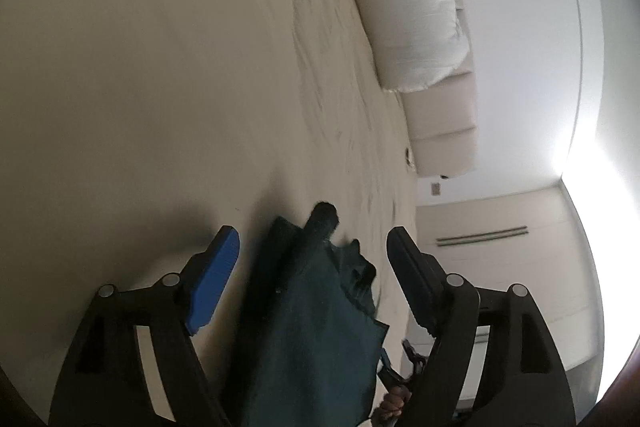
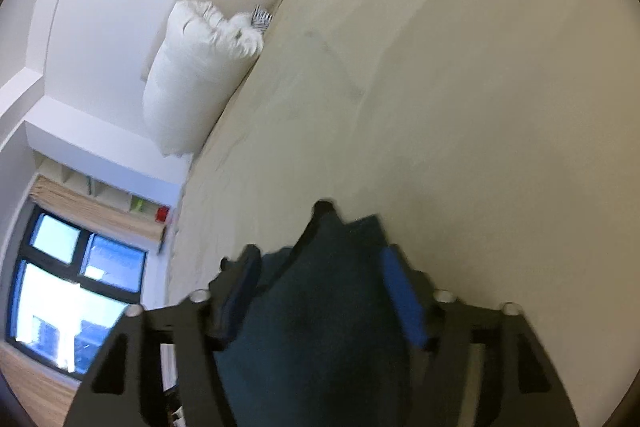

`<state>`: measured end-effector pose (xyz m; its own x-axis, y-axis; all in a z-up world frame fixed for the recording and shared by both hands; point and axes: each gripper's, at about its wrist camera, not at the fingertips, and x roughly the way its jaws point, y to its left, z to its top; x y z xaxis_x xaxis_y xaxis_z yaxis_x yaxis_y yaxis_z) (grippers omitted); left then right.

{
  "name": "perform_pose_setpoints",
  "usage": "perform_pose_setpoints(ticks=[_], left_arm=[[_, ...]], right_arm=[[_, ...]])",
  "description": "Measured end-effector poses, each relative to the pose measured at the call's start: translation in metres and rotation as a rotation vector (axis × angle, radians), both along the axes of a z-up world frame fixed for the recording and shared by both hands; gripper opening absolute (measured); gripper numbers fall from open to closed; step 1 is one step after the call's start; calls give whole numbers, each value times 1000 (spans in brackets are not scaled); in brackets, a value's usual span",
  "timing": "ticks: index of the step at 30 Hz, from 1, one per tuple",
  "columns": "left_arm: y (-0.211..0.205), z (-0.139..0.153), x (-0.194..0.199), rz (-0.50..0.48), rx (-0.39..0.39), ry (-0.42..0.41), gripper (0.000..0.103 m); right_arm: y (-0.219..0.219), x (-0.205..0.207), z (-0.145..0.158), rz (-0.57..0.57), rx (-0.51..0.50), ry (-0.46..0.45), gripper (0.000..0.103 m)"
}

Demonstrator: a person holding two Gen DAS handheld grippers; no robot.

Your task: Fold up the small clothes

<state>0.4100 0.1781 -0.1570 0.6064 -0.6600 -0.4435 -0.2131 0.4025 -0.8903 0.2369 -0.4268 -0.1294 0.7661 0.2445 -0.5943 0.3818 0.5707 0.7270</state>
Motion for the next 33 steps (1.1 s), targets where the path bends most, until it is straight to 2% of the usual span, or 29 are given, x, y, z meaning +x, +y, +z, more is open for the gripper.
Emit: perform_pose_setpoints(ticks=[2,4,8,11,14,18,20,25,29,32,33], left_arm=[[-2,10,-6,-22,42,-14,76],[-11,23,-17,-66,124,-55,76],[-41,30,-41,-140,279,-82,76],[-54,23,-69,-169,324,-88,76],[-63,10,-85,-200,390,-72,76],[-67,12,-110,-212,493,-109,76],[-67,14,-121,-205,528,-125,76],[-56,20,-157,-191,557,-146,76],[-52,31,-176,-202,584,-177,75],[-58,29,-181,-236,613,-181,65],[-59,26,-181,-248,617,-174,53]], right_arm=[[-1,-12,13,-9,-30,-22,69],[5,-24,25,-3,-75,-27,69],[23,-48,37,23,-200,11,69],[39,-61,34,54,-279,66,69],[56,-71,24,98,-368,159,69],[67,-88,20,125,-439,182,69],[67,-103,16,125,-442,188,68],[58,-121,14,80,-407,195,67],[61,-125,16,93,-401,188,67],[67,-124,13,131,-411,189,62],[68,-124,13,140,-411,188,58]])
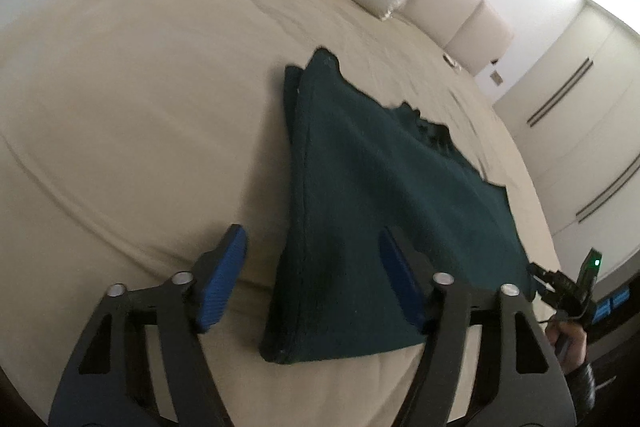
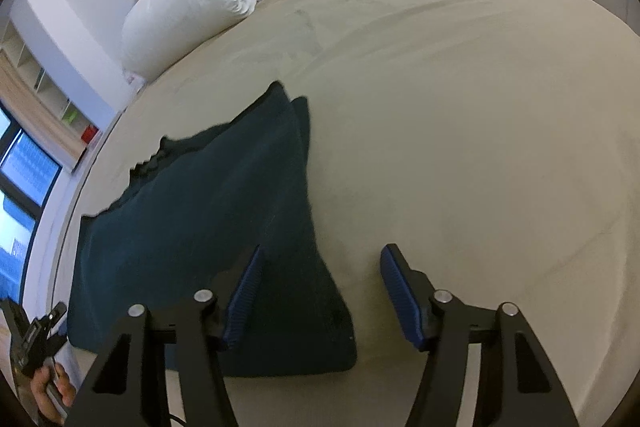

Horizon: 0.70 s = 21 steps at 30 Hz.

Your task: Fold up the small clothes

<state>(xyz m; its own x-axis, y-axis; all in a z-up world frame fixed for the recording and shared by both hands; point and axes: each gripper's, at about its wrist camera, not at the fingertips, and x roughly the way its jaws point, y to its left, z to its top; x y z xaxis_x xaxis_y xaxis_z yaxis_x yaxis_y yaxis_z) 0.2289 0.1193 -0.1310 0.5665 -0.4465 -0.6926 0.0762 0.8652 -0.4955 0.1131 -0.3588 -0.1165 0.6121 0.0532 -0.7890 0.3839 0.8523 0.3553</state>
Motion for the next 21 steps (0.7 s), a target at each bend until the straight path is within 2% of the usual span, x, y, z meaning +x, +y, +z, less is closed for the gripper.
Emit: perform_pose_setpoints(ticks=[1,2,6,9,13,21], left_arm=[[3,-1,-4,1,8,8,40],[0,-3,-2,4,14,14,34],[-3,-6,-2,-8,37,7,32],[-6,-7,-1,-21,43,6,21],[-8,-8,0,-21,44,4,17],[-8,-4,-1,-30,56,0,11]], right_arm=[[2,0,-1,7,-2,2,54],[3,1,-1,15,-7,4,52],[10,1,-2,59,-25,7,40],[13,1,-2,82,-32,3,27],[9,-2,-3,91,-4,-10,14],[0,-12,-1,69,97,-49,11]])
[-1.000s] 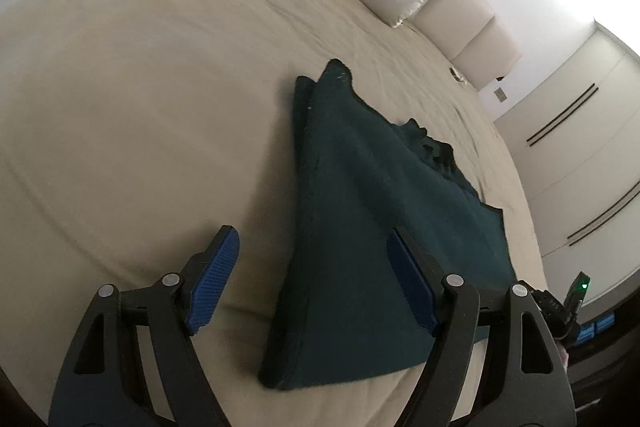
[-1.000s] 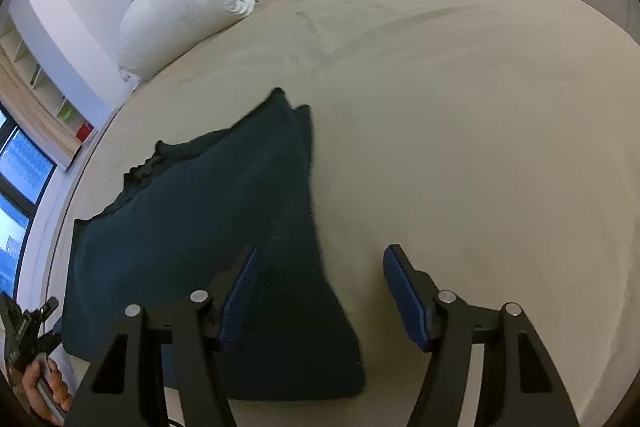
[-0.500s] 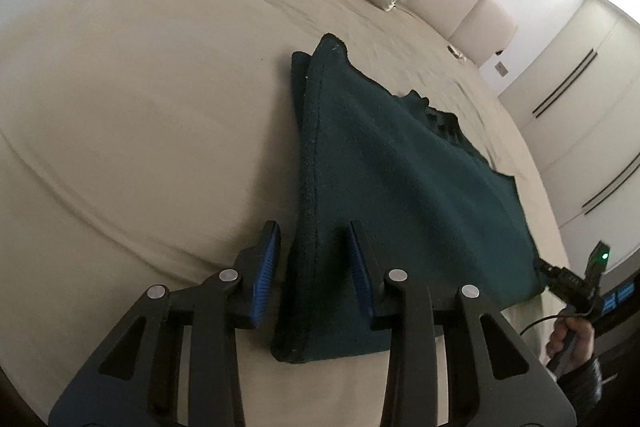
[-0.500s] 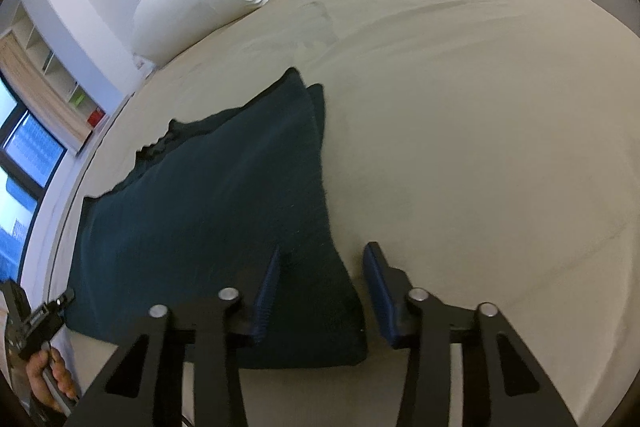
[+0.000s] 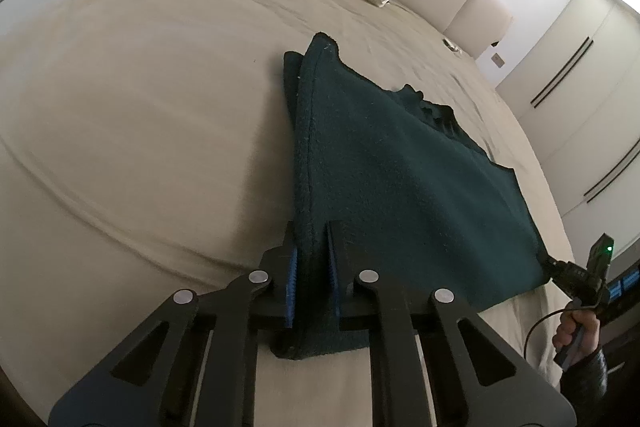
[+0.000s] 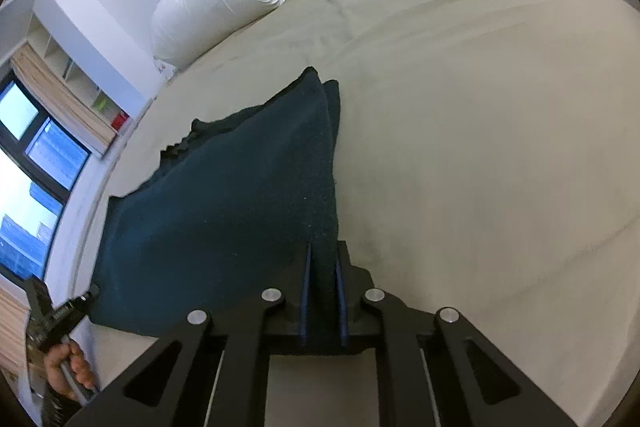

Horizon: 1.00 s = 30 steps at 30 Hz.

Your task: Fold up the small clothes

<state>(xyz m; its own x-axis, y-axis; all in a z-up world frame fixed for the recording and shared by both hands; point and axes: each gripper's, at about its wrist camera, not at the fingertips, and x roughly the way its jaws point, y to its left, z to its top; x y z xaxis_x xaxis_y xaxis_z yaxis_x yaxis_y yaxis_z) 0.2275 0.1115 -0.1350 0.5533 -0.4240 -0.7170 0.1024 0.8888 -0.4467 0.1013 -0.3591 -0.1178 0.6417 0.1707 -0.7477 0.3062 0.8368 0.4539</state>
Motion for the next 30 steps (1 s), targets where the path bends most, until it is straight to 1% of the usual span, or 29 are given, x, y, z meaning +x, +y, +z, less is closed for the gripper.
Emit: perform_pose_setpoints(ticks=[2,7,12,15,19,23,26,28,30], left_arm=[[1,2,-2,-3,3,-2,10],[4,5,-8,-8,11,-12,10],[9,-3,-12,2,-3,-3,9],[12,-6,-16,8,-13,-3,7],[15,-9,-18,13,-19,-14,6],[13,-8,-18,21,-17,-22,6],[16,-9,-17,23,-33,-19,5],[16,-6,-17,20,-36,-22,5],[16,-4,-17,17,-35,-23,5]], right_arm=[[-1,-2,0,-7,27,-4,11],[-3,-5,-2,-12,30,6,11],[-5,-6,-11,-20,35,21,10],[-4,-12,-6,-32,35,14,10],[-6,-18,-7,-47,15,22,8],[-1,-20,-2,-46,-16,17,7],[-1,-21,-2,-47,-9,18,6],[3,-22,3,-36,-34,15,6],[4,-25,5,-36,-32,12,6]])
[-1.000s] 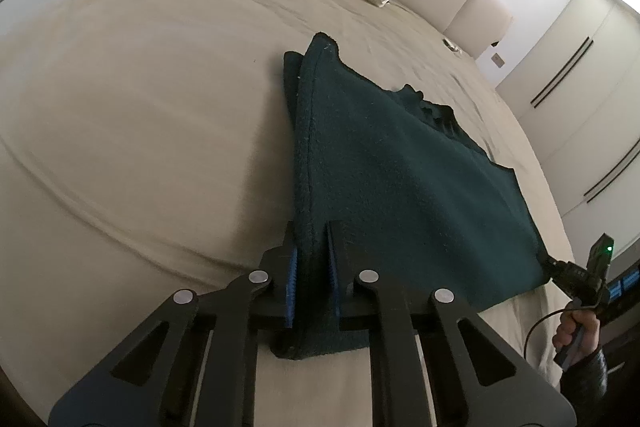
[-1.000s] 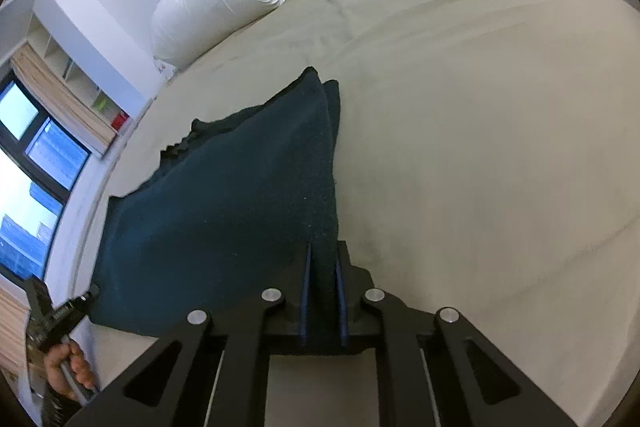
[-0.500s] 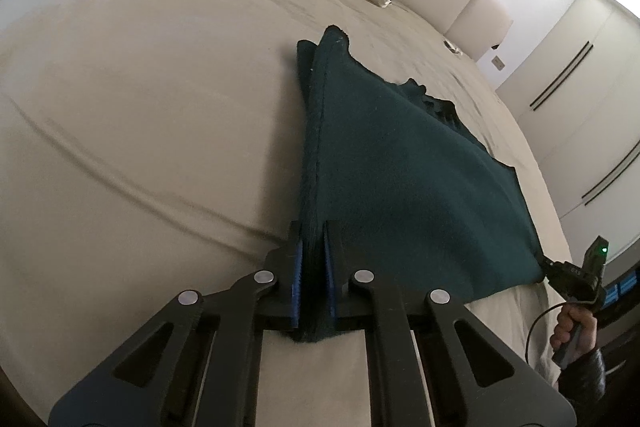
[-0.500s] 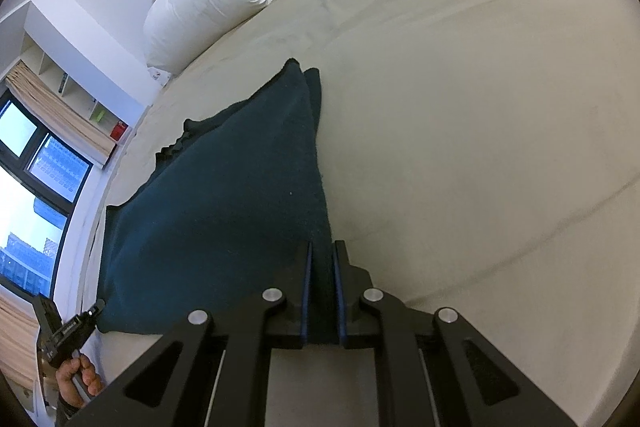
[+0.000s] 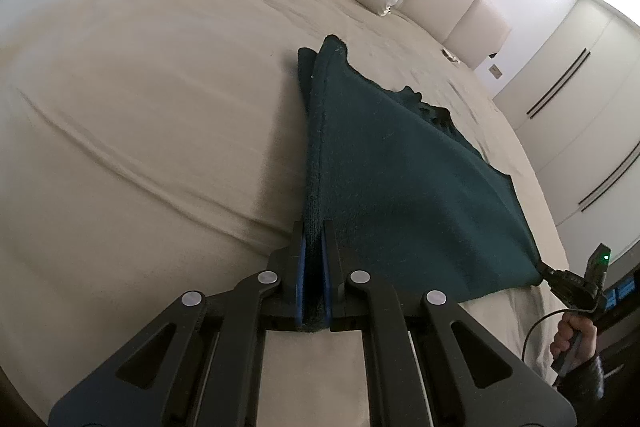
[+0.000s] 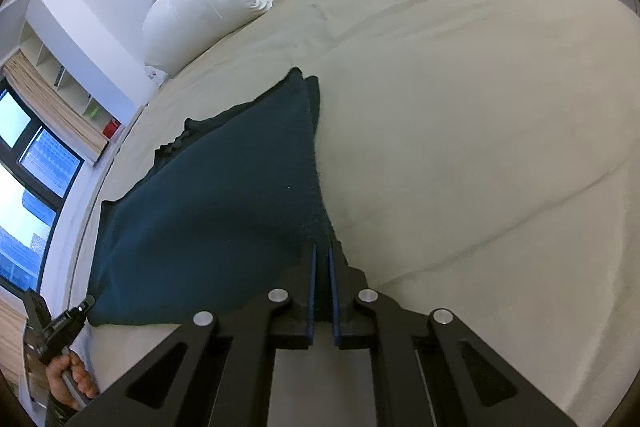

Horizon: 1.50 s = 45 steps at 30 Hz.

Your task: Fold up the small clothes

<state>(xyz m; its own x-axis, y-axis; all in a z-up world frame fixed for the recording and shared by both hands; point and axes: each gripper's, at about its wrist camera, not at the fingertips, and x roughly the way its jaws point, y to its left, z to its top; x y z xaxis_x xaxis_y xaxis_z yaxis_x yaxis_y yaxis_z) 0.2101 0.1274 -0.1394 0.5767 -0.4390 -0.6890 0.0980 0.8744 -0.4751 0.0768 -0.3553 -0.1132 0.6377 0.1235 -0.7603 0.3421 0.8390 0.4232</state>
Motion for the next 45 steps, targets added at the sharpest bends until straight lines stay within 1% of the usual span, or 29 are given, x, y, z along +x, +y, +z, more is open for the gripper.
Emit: perform_pose_setpoints(ticks=[3,7,8,11,14,16,17,18,19,20,21,22,24,25,26,27,29,32,34,36,37,38,39,40,41,42,43,44,45], left_arm=[[-1,0,0,-3,3,3,5],[1,-4,-1,-1,0,14,5],[2,-5,-1,0,-4,17,5],[5,-8,-3,5,-6,19,5],[6,-12,-3,19,-5,21,5],[6,-17,2,23,5,44,10],[5,-17,3,21,10,44,11],[4,-16,3,19,16,42,13],[3,-13,3,12,25,40,15],[3,-11,2,15,33,40,16],[4,-8,0,23,42,43,21],[7,-2,-3,45,61,46,25],[14,13,-9,99,101,30,25],[17,22,-12,129,125,17,25],[18,31,-13,144,135,-5,25],[13,44,-12,132,136,-42,25],[-6,61,-4,69,149,-91,25],[-58,74,20,-47,164,-165,25],[-90,69,40,-100,197,-179,25],[-119,58,65,-147,183,-145,26],[-134,47,80,-177,204,-127,25],[-139,41,87,-167,237,-128,25],[-144,31,97,-153,269,-120,26],[-143,17,108,-149,291,-90,25],[-137,6,117,-139,294,-62,25],[-128,-1,122,-140,259,-49,25],[-116,-5,122,-148,185,-56,25],[-108,-7,121,-145,166,-55,25],[-103,-9,119,-143,156,-56,25]], right_arm=[[-3,-1,-4,-12,11,5,6],[-11,0,-23,-28,53,30,6],[-11,-1,-23,-36,62,25,6],[-6,-4,-17,-27,39,22,6],[-10,-3,-24,-27,63,26,6],[-13,0,-27,-18,71,34,6],[-12,0,-23,-10,57,30,7],[-11,0,-20,-10,53,25,11],[-13,-3,-15,-22,61,14,18],[-15,-6,-12,-44,66,8,22],[-20,-12,-6,-86,69,-5,30],[-24,-17,-1,-120,65,-19,33],[-28,-23,10,-162,45,-39,34],[-28,-24,16,-165,51,-59,34],[-23,-19,24,-141,73,-86,34],[-18,-16,28,-118,84,-101,34],[8,5,38,-10,134,-147,34],[57,47,34,154,265,-178,34],[86,75,23,235,338,-173,34],[115,104,4,280,379,-123,34],[125,117,-6,299,416,-115,34],[134,130,-18,311,458,-104,34],[138,140,-30,291,461,-80,35],[137,145,-35,279,455,-70,34],[133,149,-43,266,459,-80,31],[125,149,-47,245,474,-93,16],[112,145,-52,212,502,-105,3],[99,139,-55,187,530,-131,0],[91,132,-57,168,541,-155,0]])
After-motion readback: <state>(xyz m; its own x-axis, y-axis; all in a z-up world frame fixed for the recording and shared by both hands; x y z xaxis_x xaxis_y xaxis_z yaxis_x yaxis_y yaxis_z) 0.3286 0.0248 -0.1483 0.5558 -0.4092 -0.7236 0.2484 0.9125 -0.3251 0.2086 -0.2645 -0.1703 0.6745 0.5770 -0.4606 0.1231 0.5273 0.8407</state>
